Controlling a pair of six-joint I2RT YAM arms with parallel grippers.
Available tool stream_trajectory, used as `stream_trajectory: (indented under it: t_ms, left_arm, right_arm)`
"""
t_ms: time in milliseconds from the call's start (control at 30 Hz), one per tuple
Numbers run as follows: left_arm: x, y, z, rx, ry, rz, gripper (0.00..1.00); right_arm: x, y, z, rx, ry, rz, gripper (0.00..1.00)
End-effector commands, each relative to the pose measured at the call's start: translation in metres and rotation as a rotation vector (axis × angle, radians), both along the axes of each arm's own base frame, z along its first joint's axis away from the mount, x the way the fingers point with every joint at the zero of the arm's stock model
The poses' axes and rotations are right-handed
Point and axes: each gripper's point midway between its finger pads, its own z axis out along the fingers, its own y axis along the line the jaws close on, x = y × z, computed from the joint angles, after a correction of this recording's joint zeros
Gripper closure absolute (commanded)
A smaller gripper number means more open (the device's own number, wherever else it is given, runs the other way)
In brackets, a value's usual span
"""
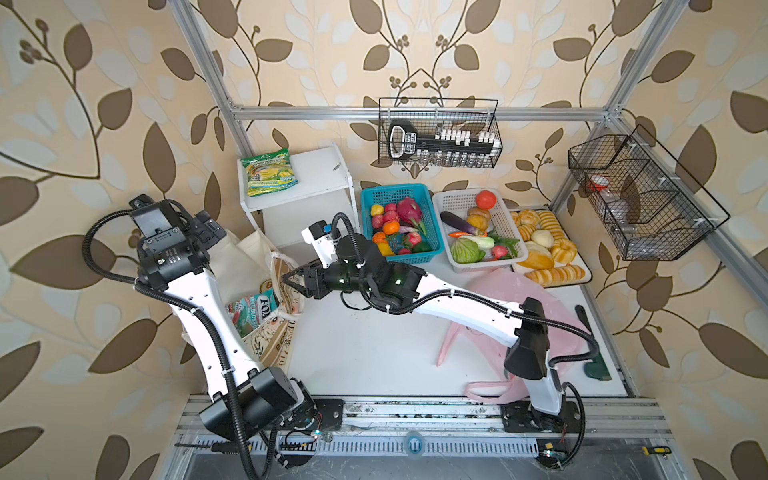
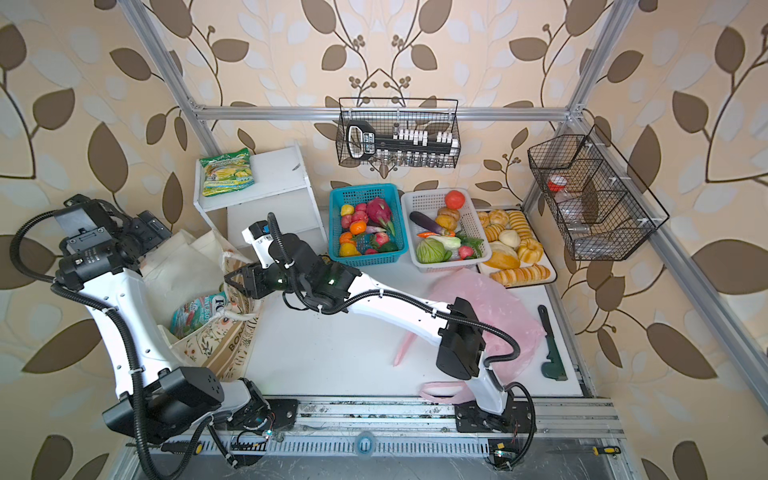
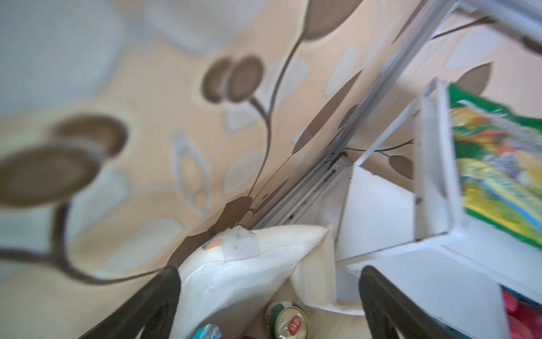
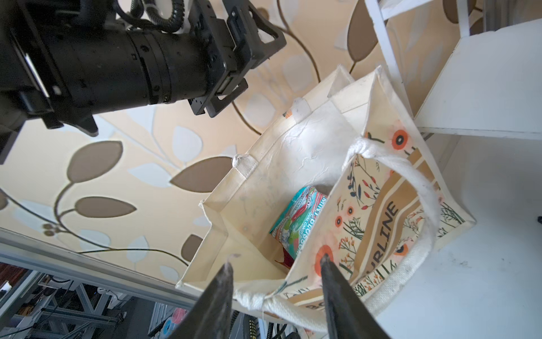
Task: Place the mixed food into the grocery bags and tie them
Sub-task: 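Release the tote and move both grippers to the pink plastic bag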
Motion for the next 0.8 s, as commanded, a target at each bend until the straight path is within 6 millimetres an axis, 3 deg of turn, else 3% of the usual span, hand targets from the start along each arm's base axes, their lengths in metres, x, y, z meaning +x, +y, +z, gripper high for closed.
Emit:
stream_trajectory:
  t_ms: [0,133,200,333,467,567,700,767]
  left_arm:
    - [0.009,-0.050,0.054,-0.044,-0.199,-0.227,0.05]
    - [0.030,-0.127,0.095,-0.191,-0.385,-0.578,0.06]
    - [0.036,-0.177,0.109,-0.237,-0.418,-0.756,0.06]
    - [0.033,-0.282,0.108,-0.303,-0.384,-1.095,0.05]
    - [0.026,-0.375,0.069,-0.353,-0.252,-1.320,0.05]
    - [0.012,-0.435,0.019,-0.374,-0.083,-1.440,0.06]
    - [-0.002,-0.484,-0.051,-0.433,0.095,-1.469,0.10]
    - [-0.012,-0.499,-0.079,-0.459,0.165,-1.481,0.10]
  right_arm:
    - [0.001,-0.027,0.029,0.022,-0.062,-0.054,0.48]
    - [0.013,-0.082,0.036,-0.019,-0.132,-0.185,0.45]
    - [0.023,-0.124,0.029,-0.044,-0.132,-0.285,0.44]
    - [0.041,-0.217,0.012,-0.056,-0.089,-0.481,0.44]
    - [0.044,-0.322,-0.026,-0.090,-0.029,-0.690,0.42]
    - [0.036,-0.396,-0.068,-0.165,0.043,-0.837,0.42]
    - [0.015,-0.475,-0.121,-0.258,0.153,-0.988,0.42]
    - [0.000,-0.503,-0.153,-0.326,0.233,-1.042,0.43]
